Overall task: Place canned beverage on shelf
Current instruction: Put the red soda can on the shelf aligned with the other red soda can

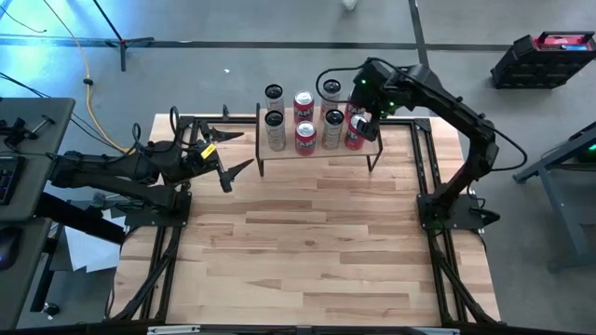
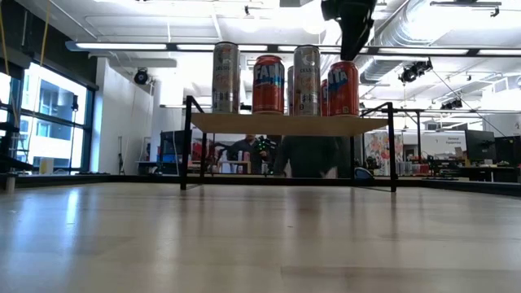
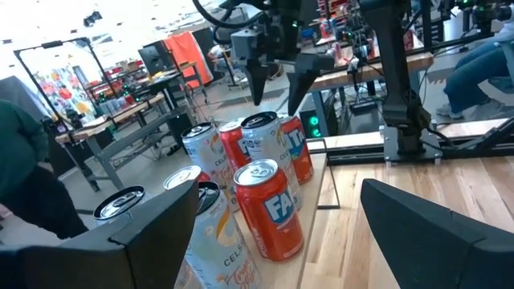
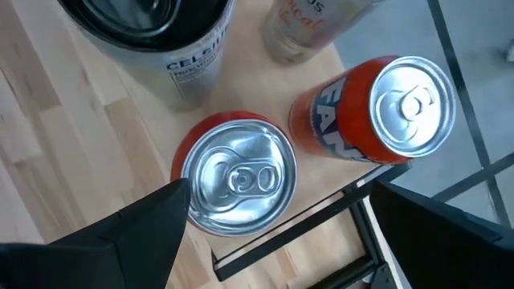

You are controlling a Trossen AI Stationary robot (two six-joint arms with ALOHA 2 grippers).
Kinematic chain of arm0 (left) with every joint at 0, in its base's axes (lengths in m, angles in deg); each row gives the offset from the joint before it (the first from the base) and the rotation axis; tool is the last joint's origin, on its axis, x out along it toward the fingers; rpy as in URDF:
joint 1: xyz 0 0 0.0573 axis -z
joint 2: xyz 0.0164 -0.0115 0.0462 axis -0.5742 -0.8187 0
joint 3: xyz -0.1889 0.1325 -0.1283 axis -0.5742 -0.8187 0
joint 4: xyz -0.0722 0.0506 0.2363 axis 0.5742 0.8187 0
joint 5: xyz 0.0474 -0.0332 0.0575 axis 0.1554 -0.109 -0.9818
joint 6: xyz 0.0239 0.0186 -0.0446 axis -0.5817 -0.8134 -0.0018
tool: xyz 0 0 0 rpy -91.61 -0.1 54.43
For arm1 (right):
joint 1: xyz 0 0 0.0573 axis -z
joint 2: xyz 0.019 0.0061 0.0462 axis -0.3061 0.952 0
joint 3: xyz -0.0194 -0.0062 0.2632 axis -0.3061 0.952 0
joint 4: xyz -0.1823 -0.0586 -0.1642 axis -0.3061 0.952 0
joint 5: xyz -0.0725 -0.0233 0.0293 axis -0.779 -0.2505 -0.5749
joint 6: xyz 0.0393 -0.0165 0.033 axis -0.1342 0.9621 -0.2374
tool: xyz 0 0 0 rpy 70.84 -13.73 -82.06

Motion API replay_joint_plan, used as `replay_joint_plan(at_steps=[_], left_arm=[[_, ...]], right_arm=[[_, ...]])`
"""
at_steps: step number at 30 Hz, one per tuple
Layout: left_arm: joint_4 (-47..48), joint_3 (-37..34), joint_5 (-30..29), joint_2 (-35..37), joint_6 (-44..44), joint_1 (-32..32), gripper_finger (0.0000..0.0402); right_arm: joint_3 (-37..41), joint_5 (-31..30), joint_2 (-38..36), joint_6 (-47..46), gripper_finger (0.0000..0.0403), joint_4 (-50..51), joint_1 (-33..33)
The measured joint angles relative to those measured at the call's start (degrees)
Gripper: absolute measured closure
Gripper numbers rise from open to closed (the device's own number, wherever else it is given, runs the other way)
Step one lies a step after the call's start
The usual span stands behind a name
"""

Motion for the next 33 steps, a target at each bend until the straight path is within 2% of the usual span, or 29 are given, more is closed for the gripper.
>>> replay_joint_plan(at_steps=[12,18,33], left_arm=[[0.03,0.0,-0.01,-0.02,0.01,0.0,0.0061],[0.03,-0.02,-0.01,-0.02,0.01,-0.01,0.0061],[-0.41,-0.02,-0.05,-0.02,-0.38,-0.02,0.0061]], right_arm=[[-0.07,-2.53,0.32,1.87,0.0032,3.38,0.0],[-0.09,-6.32,0.18,2.11,0.0032,3.9,0.0],[-3.01,-6.35,0.3,2.99,0.0039,0.73,-0.02]])
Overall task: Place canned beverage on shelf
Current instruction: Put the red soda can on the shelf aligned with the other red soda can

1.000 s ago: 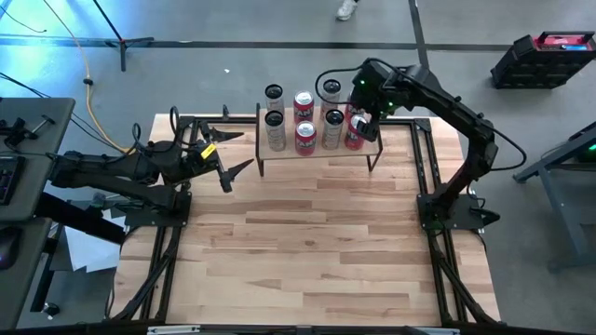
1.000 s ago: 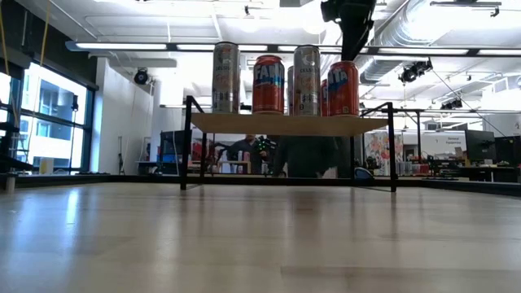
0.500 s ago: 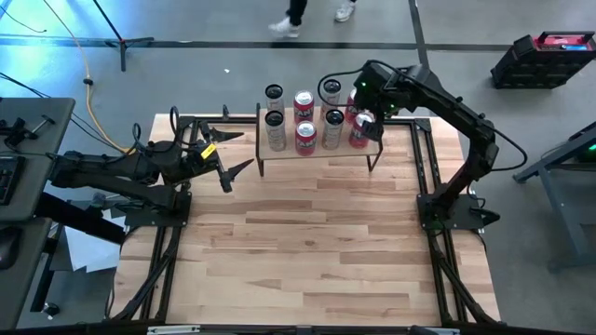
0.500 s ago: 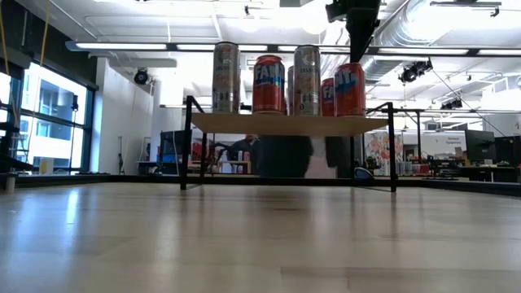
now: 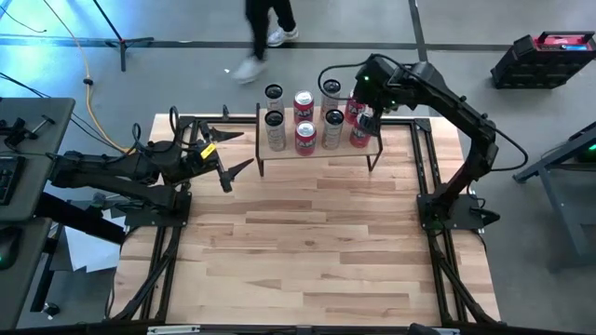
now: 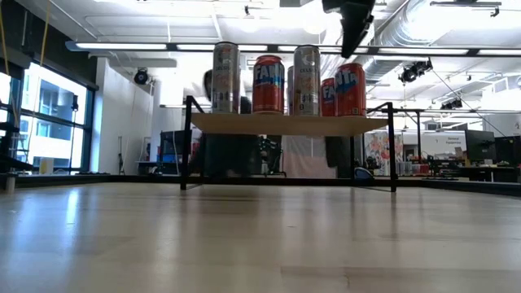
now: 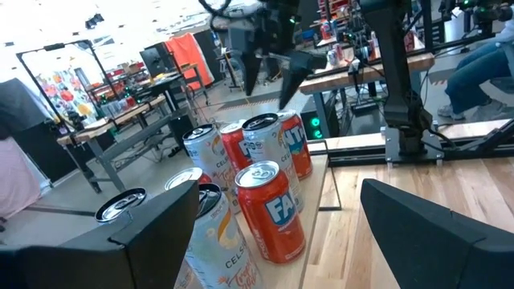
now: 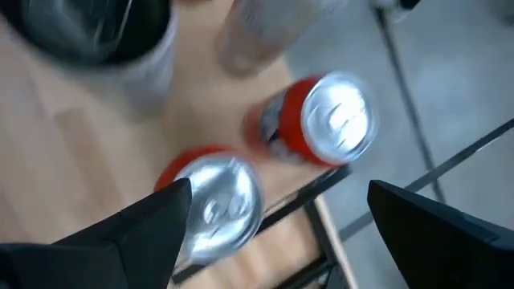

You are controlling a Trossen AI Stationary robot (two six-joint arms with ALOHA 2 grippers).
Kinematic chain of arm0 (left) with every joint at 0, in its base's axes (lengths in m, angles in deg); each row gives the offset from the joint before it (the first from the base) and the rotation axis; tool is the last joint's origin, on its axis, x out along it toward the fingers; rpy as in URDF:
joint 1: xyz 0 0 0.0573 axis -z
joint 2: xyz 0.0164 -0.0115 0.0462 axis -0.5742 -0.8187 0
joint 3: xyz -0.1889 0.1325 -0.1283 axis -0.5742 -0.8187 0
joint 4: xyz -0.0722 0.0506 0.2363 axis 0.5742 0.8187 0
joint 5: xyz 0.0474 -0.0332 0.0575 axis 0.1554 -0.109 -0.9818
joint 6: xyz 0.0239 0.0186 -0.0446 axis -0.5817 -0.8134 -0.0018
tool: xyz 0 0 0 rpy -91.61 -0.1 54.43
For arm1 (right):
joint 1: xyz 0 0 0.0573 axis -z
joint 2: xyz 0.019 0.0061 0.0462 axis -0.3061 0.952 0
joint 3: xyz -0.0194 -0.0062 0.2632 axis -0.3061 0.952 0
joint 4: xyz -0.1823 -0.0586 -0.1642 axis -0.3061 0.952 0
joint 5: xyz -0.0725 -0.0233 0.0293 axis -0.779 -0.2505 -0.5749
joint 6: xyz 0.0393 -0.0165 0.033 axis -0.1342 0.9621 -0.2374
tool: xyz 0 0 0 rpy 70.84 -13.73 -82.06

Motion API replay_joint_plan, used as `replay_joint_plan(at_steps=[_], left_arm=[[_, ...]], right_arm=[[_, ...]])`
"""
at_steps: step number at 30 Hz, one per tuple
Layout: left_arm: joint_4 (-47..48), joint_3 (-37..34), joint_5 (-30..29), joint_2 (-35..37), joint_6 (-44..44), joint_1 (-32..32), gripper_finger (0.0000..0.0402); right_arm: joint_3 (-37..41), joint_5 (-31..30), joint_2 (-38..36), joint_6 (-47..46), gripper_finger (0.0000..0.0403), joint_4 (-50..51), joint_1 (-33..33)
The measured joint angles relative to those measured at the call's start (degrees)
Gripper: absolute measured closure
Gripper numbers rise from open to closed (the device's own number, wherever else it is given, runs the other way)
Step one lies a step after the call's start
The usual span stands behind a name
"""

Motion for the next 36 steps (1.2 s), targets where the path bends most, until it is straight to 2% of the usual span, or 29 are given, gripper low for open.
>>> replay_joint_plan(at_steps=[5,15,25,36], left_arm=[[0.02,-0.02,-1.31,-0.02,-0.15,0.0,0.0061],[0.02,-0.02,-1.57,-0.02,-0.15,0.0,0.0061],[0.04,-0.02,-1.57,0.0,0.27,0.0,0.0061],[0.02,-0.04,-1.68,-0.02,0.2,0.0,0.0061]], right_arm=[[-0.42,-1.87,0.0,0.85,0.0049,-2.39,0.64],[3.89,-4.84,-0.02,0.39,0.0052,-3.91,1.31],[3.93,2.89,-0.09,2.79,0.0052,-5.07,0.89],[3.34,-4.33,-1.23,2.81,0.0052,-5.45,1.41]])
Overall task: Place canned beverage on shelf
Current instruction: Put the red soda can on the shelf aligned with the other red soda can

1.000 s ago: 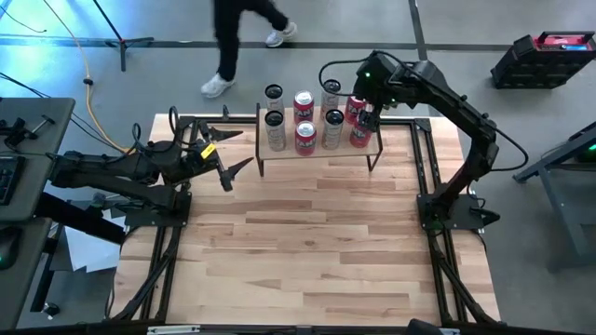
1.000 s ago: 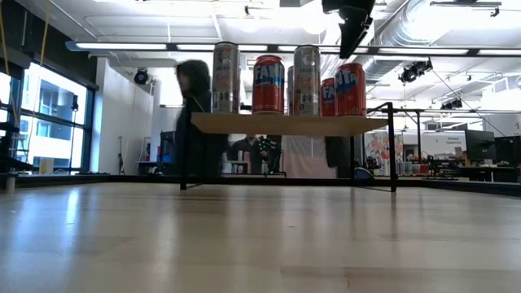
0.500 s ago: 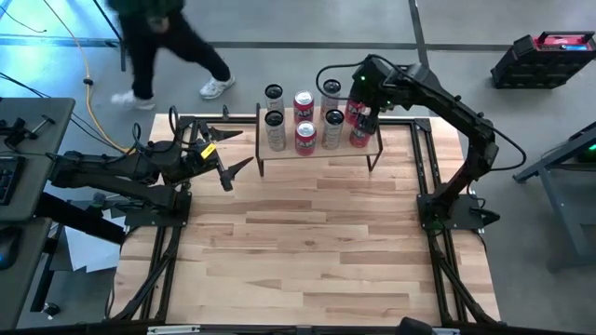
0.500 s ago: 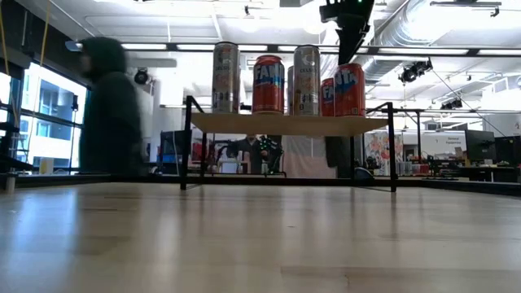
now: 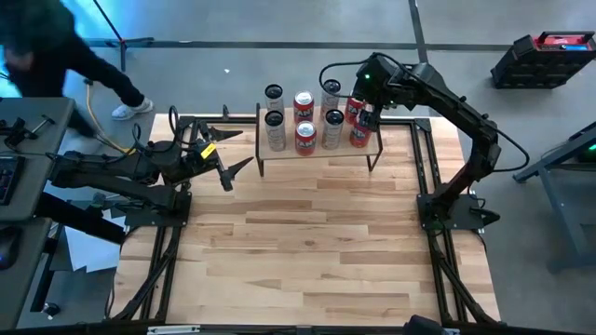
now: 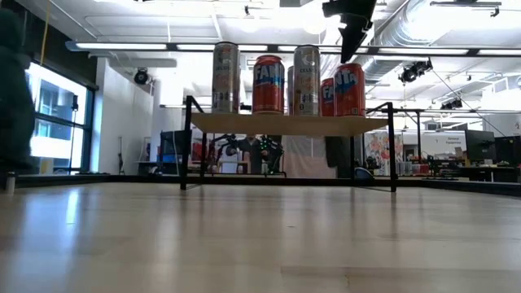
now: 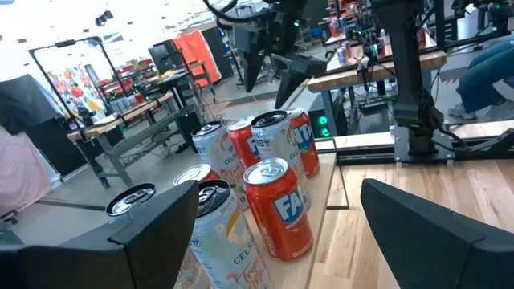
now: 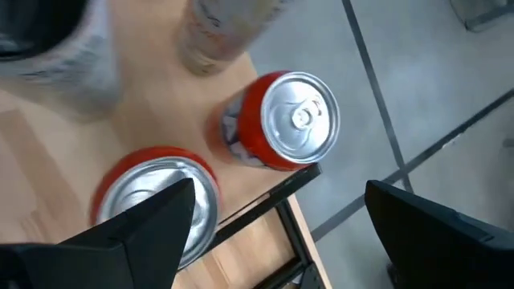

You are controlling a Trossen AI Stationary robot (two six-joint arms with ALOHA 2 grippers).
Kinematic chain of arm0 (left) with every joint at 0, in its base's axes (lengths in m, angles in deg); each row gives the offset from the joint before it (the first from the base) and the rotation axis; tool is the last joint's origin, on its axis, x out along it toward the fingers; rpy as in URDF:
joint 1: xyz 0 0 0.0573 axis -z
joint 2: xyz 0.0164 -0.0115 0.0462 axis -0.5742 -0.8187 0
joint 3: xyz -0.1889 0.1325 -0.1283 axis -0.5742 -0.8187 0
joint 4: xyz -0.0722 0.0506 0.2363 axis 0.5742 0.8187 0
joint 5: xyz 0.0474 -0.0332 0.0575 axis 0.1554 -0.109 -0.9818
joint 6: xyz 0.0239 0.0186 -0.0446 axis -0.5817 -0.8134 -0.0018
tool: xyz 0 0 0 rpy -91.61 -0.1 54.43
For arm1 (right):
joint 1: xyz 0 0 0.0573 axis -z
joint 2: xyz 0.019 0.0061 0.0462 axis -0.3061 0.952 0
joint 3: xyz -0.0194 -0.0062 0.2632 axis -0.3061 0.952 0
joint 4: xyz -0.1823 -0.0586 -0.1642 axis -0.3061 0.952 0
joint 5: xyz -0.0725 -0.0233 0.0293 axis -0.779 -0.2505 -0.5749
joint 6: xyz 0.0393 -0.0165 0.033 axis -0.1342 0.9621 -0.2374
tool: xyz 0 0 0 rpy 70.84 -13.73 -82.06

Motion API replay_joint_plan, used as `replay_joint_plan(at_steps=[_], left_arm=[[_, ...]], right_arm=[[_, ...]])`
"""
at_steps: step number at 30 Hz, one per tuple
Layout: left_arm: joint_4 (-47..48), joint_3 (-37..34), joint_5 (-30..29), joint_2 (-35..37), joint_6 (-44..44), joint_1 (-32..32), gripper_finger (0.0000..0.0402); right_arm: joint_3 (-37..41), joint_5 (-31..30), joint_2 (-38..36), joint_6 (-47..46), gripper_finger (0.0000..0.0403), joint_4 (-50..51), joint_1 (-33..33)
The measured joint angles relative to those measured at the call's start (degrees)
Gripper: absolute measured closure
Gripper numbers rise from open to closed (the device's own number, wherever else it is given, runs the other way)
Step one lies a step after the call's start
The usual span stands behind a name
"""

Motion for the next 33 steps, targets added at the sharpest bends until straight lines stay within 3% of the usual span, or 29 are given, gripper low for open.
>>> replay_joint_plan(at_steps=[8,19,24,33], left_arm=[[0.09,-0.02,-0.11,0.0,-0.09,0.0,0.0061],[0.09,-0.01,-0.1,0.0,0.07,0.0,0.0061],[0.09,0.0,-0.09,0.0,0.2,0.0,0.0061],[0.07,0.0,-0.09,0.0,0.17,0.0,0.0061]], right_arm=[[-0.05,0.21,1.51,-0.94,0.0052,0.05,1.41],[-0.05,4.85,1.62,0.13,0.0052,-0.84,1.22],[-0.05,0.05,1.62,-0.31,0.0052,-0.29,1.32],[-0.05,3.84,1.62,0.17,0.0052,-0.47,1.59]])
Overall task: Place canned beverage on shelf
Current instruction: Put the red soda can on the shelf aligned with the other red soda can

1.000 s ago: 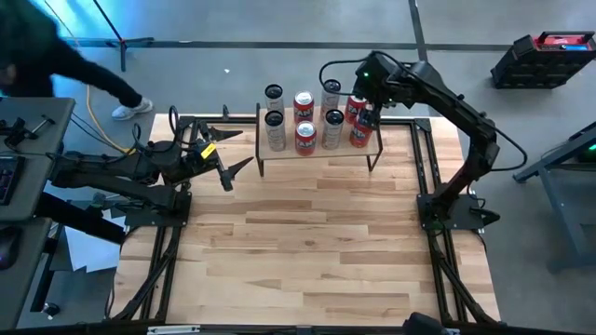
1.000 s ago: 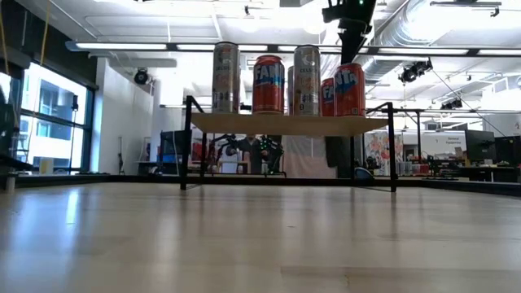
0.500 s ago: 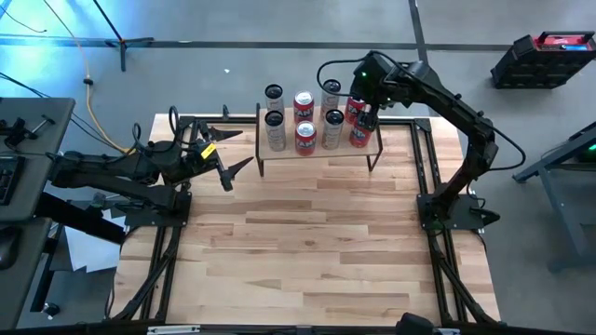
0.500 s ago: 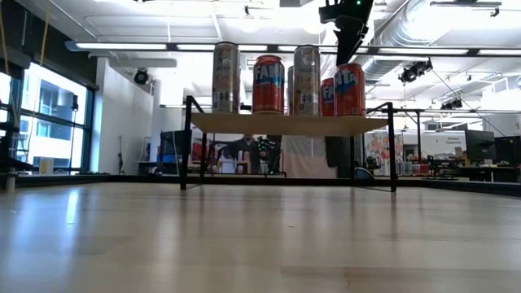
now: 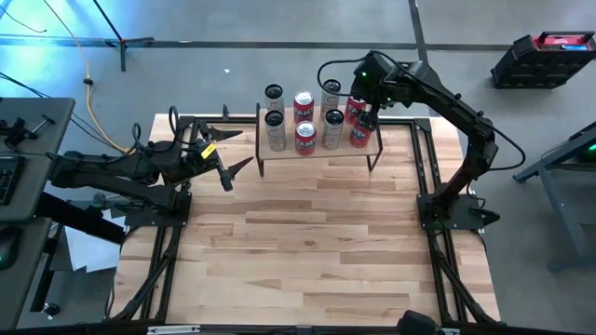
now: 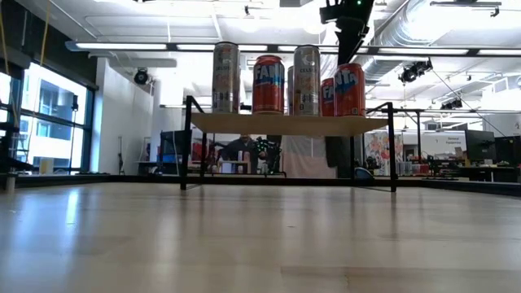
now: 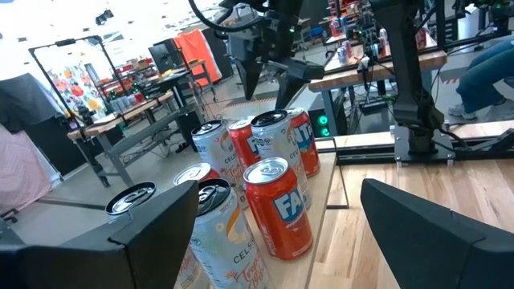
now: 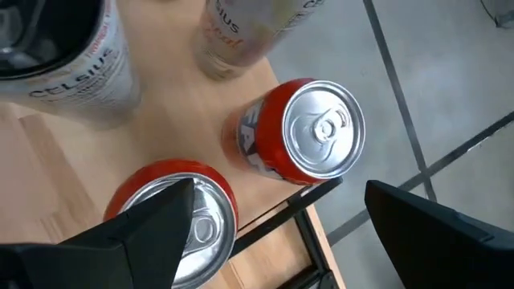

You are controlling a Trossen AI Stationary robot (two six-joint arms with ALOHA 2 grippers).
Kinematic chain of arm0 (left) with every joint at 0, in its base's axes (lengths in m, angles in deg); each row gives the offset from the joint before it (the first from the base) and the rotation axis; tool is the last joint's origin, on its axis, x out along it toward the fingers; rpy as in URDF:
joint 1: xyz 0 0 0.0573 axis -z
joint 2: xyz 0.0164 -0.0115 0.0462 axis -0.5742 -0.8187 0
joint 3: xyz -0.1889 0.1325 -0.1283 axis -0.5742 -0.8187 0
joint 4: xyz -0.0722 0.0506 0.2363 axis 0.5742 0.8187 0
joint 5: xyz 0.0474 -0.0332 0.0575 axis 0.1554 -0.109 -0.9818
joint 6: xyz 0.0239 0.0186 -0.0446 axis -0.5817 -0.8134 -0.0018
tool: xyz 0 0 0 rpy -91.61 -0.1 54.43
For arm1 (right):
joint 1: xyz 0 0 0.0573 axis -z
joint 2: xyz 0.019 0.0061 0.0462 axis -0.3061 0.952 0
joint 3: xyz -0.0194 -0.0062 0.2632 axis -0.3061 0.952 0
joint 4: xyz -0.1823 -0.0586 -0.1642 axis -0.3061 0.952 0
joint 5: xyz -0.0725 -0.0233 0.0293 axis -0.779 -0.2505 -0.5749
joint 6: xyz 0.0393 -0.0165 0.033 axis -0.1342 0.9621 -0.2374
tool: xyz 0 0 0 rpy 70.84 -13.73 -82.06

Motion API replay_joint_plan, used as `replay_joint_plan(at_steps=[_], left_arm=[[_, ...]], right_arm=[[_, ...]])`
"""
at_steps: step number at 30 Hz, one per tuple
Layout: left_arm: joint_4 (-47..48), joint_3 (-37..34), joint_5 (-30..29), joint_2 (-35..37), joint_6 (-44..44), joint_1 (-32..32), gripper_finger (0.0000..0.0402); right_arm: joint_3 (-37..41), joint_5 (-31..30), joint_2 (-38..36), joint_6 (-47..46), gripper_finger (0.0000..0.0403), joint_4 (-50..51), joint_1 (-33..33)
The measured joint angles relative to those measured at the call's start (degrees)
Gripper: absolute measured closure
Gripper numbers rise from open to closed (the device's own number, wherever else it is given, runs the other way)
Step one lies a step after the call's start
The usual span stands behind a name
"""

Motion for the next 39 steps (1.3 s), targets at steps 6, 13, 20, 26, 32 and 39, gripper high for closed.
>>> replay_joint_plan(at_steps=[6,13,20,26,32,39], left_arm=[[0.0,0.0,0.0,0.01,0.0,0.11,0.0061],[0.01,0.0,0.0,0.0,-0.02,0.11,0.0061],[0.02,0.0,0.02,0.0,-0.07,0.11,0.0061],[0.02,0.0,0.0,0.0,-0.08,0.11,0.0061],[-0.35,0.0,-0.39,0.0,-0.68,0.11,0.0061],[-0.85,0.0,-0.55,0.0,-0.98,0.12,0.0061]], right_arm=[[0.0,-1.4,0.4,-0.02,0.0052,0.06,0.44],[0.0,0.77,1.19,0.25,0.0052,-0.76,0.43],[-0.02,3.41,1.29,0.78,0.0052,-0.98,-0.93],[-0.02,1.83,0.78,1.4,0.0052,-0.46,-2.25],[0.0,0.59,-1.84,1.45,0.0052,-0.2,-4.26],[0.0,8.62,-4.02,-2.78,0.0052,5.22,-6.76]])
